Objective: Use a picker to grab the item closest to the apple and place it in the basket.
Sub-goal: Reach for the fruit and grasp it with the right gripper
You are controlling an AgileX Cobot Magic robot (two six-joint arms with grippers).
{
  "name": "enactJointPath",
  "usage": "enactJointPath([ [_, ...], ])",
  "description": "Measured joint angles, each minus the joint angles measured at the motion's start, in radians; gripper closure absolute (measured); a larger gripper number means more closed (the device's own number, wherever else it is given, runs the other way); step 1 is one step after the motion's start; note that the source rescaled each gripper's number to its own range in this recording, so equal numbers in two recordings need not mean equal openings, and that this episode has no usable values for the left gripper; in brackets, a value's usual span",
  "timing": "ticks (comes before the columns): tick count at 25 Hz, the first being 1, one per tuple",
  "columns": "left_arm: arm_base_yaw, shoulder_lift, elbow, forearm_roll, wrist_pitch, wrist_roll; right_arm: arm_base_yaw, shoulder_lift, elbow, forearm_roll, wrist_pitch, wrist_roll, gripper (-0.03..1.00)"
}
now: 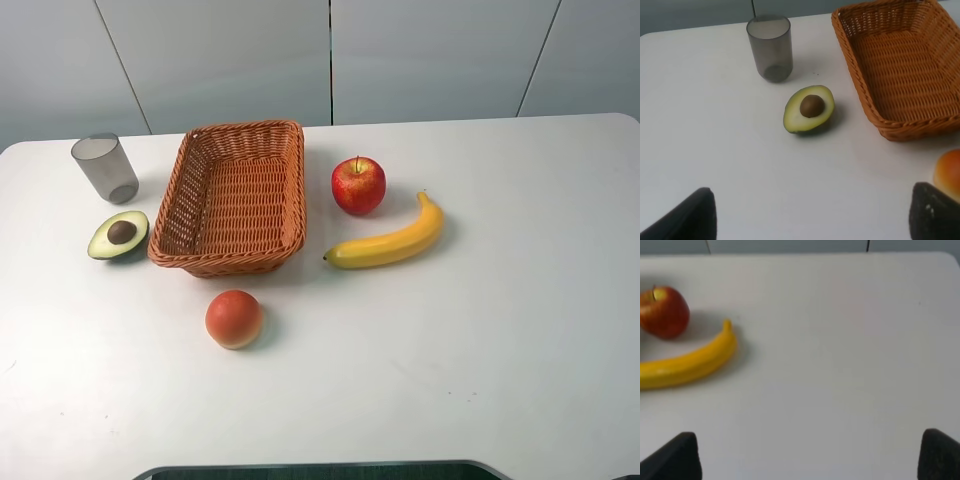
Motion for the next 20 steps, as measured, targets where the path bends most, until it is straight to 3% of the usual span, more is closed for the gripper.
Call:
enactJointPath([
  [3,0.000,0.000,0.000,0.000,0.000,0.000,0.021,0.134,-0.042,0.006,-0.002,-0.040,0.09],
  [6,0.000,0.000,0.000,0.000,0.000,0.000,0.068,0.275,-0.088,0.014,-0.006,0.001,0.09],
  [12,0.000,0.000,0.000,0.000,0.000,0.000,0.224,0.611,-0.182,-0.051,-0.046,0.190,0.09],
  [20,0.000,0.000,0.000,0.000,0.000,0.000,0.413,1.047,-0.329,-0.116,-0.220,0.484,0.09],
])
